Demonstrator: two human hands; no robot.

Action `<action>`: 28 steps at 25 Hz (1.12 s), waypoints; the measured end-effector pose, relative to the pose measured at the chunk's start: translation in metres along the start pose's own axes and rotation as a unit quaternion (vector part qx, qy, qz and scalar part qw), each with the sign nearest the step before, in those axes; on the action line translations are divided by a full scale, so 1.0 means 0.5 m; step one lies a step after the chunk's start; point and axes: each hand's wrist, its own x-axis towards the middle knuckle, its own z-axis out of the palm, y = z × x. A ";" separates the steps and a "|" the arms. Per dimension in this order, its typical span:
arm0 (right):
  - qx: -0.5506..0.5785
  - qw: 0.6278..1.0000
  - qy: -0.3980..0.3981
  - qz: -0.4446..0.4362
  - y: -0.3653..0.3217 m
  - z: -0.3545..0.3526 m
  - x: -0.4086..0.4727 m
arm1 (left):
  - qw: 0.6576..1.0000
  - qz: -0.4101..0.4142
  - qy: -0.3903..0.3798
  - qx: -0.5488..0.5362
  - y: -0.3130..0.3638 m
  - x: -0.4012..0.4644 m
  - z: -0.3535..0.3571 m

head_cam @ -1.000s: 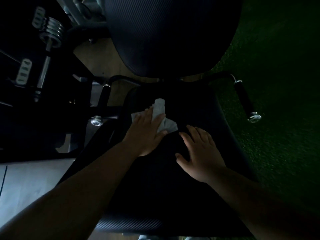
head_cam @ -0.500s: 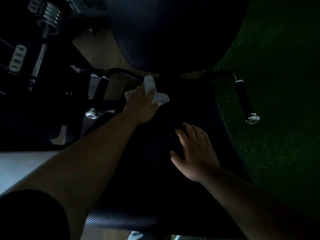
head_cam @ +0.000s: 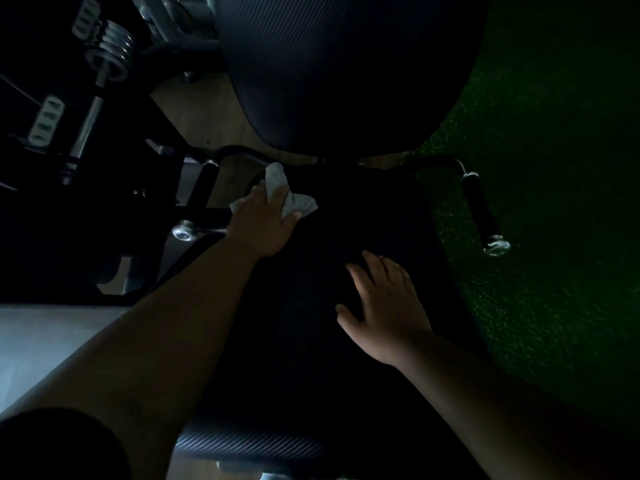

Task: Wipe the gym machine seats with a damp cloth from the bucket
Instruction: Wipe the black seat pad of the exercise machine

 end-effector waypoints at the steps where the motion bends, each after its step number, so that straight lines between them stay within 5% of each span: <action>1: -0.002 1.000 -0.002 0.001 0.000 -0.001 0.001 | 1.000 -0.012 -0.004 0.005 0.010 0.009 0.003; 8: 0.028 0.998 0.034 0.038 -0.010 -0.067 0.077 | 0.991 0.116 -0.029 -0.062 0.037 -0.130 -0.007; 12: 0.156 0.983 0.091 0.020 -0.075 -0.074 0.142 | 0.982 0.026 -0.085 -0.167 0.031 -0.174 -0.033; 16: 0.046 0.991 0.038 -0.121 -0.163 -0.037 0.168 | 0.972 -0.077 0.049 -0.216 -0.063 -0.179 -0.060; 20: -0.123 0.971 -0.016 -0.207 -0.219 -0.003 0.197 | 0.978 -0.106 0.002 -0.179 -0.105 -0.199 -0.038; 24: -0.088 0.978 -0.078 -0.169 -0.228 0.003 0.209 | 0.969 -0.125 -0.019 -0.212 -0.112 -0.191 -0.020; 28: -0.153 0.979 -0.042 -0.127 -0.163 -0.010 0.220 | 0.977 -0.102 -0.016 -0.187 -0.096 -0.182 -0.026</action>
